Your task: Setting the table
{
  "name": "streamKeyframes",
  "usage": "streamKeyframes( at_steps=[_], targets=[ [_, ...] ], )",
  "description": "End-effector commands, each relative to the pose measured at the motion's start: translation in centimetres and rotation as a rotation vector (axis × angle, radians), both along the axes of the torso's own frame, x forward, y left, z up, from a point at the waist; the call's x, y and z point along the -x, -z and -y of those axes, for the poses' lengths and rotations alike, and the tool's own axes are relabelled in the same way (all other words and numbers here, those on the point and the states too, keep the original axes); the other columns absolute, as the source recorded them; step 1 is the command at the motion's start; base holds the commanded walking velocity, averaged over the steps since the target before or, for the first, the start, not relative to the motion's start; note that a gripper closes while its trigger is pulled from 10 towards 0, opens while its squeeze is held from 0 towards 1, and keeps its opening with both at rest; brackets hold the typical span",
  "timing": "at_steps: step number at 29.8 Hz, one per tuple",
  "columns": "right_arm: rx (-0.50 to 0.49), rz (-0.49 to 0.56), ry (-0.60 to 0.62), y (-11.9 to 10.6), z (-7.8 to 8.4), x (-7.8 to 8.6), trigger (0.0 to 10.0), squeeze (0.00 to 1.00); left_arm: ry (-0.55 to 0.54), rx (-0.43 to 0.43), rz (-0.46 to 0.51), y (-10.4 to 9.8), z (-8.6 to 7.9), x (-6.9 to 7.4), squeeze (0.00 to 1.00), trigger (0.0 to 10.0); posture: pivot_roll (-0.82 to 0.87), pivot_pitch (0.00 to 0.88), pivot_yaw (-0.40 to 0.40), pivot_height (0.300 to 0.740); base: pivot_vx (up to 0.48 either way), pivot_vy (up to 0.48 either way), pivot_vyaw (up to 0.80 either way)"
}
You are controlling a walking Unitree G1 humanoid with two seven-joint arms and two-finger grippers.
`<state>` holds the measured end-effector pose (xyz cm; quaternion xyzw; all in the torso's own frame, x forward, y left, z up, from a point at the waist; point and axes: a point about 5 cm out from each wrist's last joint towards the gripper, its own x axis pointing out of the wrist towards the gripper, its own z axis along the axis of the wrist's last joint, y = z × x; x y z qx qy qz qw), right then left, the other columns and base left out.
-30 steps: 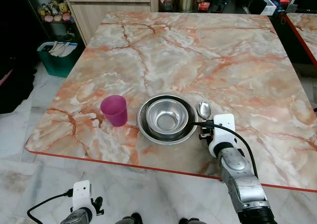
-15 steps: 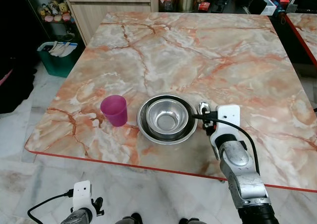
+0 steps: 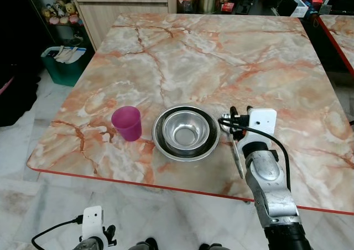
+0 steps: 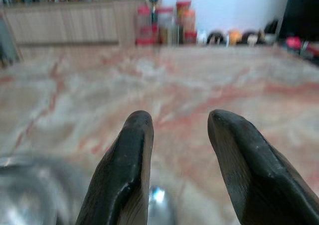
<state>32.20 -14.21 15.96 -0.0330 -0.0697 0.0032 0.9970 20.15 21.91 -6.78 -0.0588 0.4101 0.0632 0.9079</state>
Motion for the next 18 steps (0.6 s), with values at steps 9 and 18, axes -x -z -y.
streamKeyframes(
  at_steps=[9,18],
  targets=[
    [-0.004,0.056,-0.016,-1.4,-0.6,-1.3,10.0,0.00,-0.008,-0.001,-0.075,1.0,-0.7,2.1,0.00,10.0,-0.01,0.171,0.034,0.740,0.000,-0.440,0.00],
    [-0.005,0.076,-0.012,-1.9,-0.4,-1.5,10.0,0.00,-0.017,-0.012,-0.095,1.1,-2.2,3.2,0.00,10.0,-0.02,0.167,0.038,0.740,0.000,-0.437,0.00]
  ],
)
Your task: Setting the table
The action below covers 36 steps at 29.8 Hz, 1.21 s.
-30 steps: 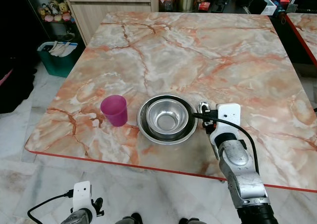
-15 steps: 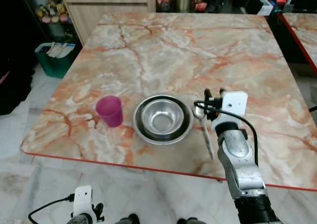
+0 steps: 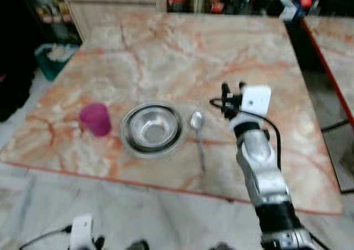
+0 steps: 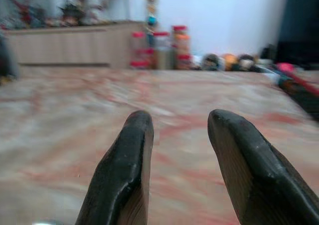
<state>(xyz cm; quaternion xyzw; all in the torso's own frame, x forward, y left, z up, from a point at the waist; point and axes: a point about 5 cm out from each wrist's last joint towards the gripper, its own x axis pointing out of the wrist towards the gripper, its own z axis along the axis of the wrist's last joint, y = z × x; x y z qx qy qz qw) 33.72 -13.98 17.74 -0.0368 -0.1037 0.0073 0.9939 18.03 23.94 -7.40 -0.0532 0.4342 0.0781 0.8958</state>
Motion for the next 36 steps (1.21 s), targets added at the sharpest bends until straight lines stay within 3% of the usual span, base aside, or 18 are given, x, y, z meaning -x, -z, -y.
streamKeyframes(
  at_steps=[1,5,14,21,36],
  targets=[
    [-0.008,0.002,0.003,0.0,-0.1,0.0,10.0,0.00,0.003,0.006,-0.040,0.5,-0.2,1.1,0.00,10.0,-0.03,0.164,0.040,0.740,0.000,-0.435,0.00],
    [-0.019,-0.002,0.016,0.3,0.2,0.0,10.0,0.00,0.005,0.004,-0.043,0.5,-0.3,1.2,0.00,10.0,-0.03,0.155,0.041,0.740,0.000,-0.435,0.00],
    [-0.016,0.009,0.019,0.1,0.5,0.0,10.0,0.00,0.029,0.020,-0.044,0.8,2.3,0.4,0.00,10.0,-0.03,0.138,0.039,0.740,0.000,-0.437,-0.18],
    [-0.014,0.007,0.022,0.2,0.5,-0.1,10.0,0.00,0.030,0.019,-0.042,0.8,2.4,0.3,0.00,10.0,-0.03,0.138,0.039,0.740,0.000,-0.435,0.00],
    [-0.021,0.006,0.025,0.2,0.8,-0.3,10.0,0.00,0.003,0.004,-0.040,0.3,-0.6,1.0,0.00,10.0,-0.03,0.147,0.038,0.740,0.000,-0.387,-0.05]
  ],
)
